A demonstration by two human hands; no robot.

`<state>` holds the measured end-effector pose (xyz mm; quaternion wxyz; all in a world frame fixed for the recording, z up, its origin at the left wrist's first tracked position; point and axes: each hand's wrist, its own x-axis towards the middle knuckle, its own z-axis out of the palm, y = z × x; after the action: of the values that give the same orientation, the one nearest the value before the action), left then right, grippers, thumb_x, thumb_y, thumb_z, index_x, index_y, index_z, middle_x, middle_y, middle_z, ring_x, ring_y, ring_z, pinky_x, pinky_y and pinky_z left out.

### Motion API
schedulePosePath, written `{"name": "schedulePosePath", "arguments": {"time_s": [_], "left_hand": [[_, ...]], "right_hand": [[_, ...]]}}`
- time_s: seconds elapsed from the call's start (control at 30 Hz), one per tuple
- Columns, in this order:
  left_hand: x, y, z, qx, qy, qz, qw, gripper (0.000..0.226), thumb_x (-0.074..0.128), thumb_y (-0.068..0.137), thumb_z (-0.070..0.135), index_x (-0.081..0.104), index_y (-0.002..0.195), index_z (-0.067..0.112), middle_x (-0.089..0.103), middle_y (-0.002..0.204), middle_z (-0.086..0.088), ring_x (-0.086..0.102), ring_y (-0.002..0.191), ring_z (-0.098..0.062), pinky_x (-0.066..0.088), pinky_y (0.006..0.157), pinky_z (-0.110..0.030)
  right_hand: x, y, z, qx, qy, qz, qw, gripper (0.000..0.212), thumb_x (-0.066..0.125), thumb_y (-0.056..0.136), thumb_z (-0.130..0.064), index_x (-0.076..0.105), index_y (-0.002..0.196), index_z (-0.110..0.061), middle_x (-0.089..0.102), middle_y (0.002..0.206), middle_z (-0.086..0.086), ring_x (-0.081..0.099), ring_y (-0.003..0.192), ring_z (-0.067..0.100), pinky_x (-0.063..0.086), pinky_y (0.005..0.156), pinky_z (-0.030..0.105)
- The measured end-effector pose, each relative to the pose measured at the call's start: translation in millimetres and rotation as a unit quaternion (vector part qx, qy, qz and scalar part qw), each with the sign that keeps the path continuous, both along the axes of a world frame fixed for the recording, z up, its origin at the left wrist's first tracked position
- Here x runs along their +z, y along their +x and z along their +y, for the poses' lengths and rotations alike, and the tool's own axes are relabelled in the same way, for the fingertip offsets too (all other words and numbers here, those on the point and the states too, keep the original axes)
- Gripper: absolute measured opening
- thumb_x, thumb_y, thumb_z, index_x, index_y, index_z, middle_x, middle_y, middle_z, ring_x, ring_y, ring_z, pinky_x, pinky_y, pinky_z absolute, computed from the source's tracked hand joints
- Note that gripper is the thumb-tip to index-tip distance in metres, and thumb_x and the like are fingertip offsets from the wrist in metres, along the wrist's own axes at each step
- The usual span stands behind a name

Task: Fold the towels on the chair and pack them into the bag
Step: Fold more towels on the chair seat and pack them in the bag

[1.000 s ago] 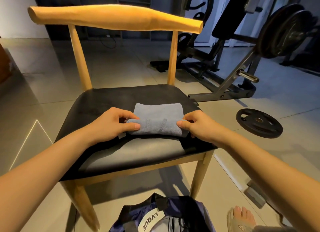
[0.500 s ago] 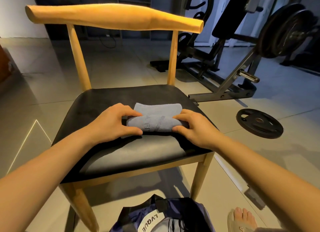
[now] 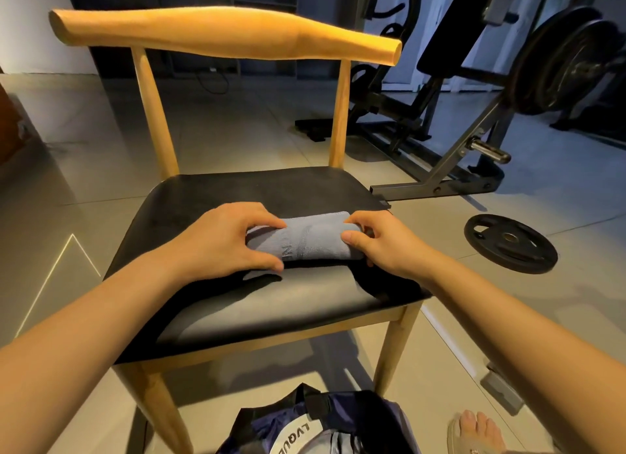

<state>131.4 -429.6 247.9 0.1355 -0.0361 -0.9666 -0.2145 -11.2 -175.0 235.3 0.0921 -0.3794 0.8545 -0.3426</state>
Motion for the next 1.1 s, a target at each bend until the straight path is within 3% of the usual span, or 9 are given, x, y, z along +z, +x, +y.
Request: {"name": "schedulePosePath", "arguments": {"time_s": [0.17,0.3,0.37,0.47,0.6,0.77,0.93,1.0,1.1], "left_hand": [[-6,-5,-10,0.022,0.083,-0.037,0.996,0.036,0.082,0.083,0.037,0.076,0.118,0.032,0.075,0.106,0.018,0.066,0.096,0.002,0.052,0.085,-0.021],[-8,-7,-17,0.003,0.181,-0.045,0.982,0.022,0.079,0.088,0.028,0.074,0.109,0.027,0.076,0.096,0.013,0.069,0.093,-0.004,0.052,0.081,-0.019],[-12,-7,-19,0.007,0.116,0.004,0.993,0.026,0.075,0.089,0.042,0.073,0.113,0.030,0.072,0.103,0.014,0.066,0.098,-0.005,0.051,0.086,-0.025],[-16,-8,-21,0.003,-0.074,0.049,0.996,0.049,0.047,0.092,0.063,0.069,0.129,0.038,0.061,0.110,0.014,0.054,0.098,-0.010,0.043,0.086,-0.030],[-20,-11,-19,0.040,-0.048,0.001,0.998,0.055,0.026,0.097,0.055,0.063,0.135,0.040,0.065,0.107,0.011,0.052,0.095,-0.017,0.043,0.091,-0.044],[-18,-9,-8,0.054,-0.014,0.088,0.995,0.029,0.044,0.103,0.033,0.068,0.118,0.026,0.070,0.106,0.011,0.056,0.094,-0.014,0.047,0.090,-0.042],[-13,-4,-7,-0.005,-0.062,-0.040,0.997,0.062,0.070,0.087,0.059,0.052,0.143,0.040,0.063,0.128,0.017,0.055,0.116,-0.006,0.045,0.101,-0.033],[-13,-6,-8,0.007,-0.052,-0.047,0.997,0.052,0.070,0.092,0.047,0.054,0.141,0.040,0.064,0.128,0.015,0.056,0.116,-0.009,0.045,0.102,-0.035],[0,-10,-15,0.009,-0.009,-0.081,0.997,0.026,0.063,0.099,0.037,0.066,0.124,0.037,0.070,0.115,0.015,0.063,0.105,-0.008,0.051,0.097,-0.039]], "right_hand": [[4,5,-1,0.012,-0.014,0.065,0.998,0.036,0.073,0.092,-0.037,0.055,0.122,-0.031,0.053,0.111,-0.009,0.056,0.090,0.008,0.046,0.073,0.021],[1,-3,3,0.033,-0.017,0.001,0.999,0.021,0.071,0.094,-0.035,0.064,0.113,-0.034,0.067,0.102,-0.004,0.065,0.087,0.014,0.056,0.074,0.033],[0,-6,2,0.017,-0.018,-0.003,1.000,0.013,0.067,0.096,-0.032,0.066,0.109,-0.031,0.070,0.094,-0.002,0.067,0.087,0.019,0.057,0.076,0.038],[0,-5,-5,-0.015,0.024,0.049,0.998,0.013,0.062,0.099,-0.032,0.063,0.111,-0.027,0.061,0.098,-0.005,0.060,0.087,0.017,0.046,0.072,0.028],[1,9,-8,0.009,0.032,0.225,0.974,0.036,0.062,0.099,-0.033,0.055,0.134,-0.028,0.048,0.130,-0.008,0.057,0.100,0.013,0.051,0.085,0.028],[-2,10,-3,0.049,0.094,0.262,0.959,0.052,0.068,0.093,-0.044,0.051,0.141,-0.035,0.061,0.123,-0.011,0.059,0.108,0.013,0.053,0.090,0.033],[5,-3,-10,0.062,0.069,0.125,0.988,0.031,0.068,0.095,-0.036,0.065,0.125,-0.031,0.068,0.111,-0.008,0.062,0.100,0.013,0.054,0.092,0.040],[9,-7,-11,0.066,0.069,0.072,0.993,0.031,0.068,0.094,-0.039,0.065,0.124,-0.029,0.069,0.111,-0.006,0.063,0.100,0.013,0.054,0.092,0.043],[7,-2,-11,0.050,0.042,0.136,0.989,0.051,0.075,0.088,-0.043,0.052,0.132,-0.034,0.058,0.129,-0.010,0.057,0.112,0.011,0.052,0.095,0.034]]}}
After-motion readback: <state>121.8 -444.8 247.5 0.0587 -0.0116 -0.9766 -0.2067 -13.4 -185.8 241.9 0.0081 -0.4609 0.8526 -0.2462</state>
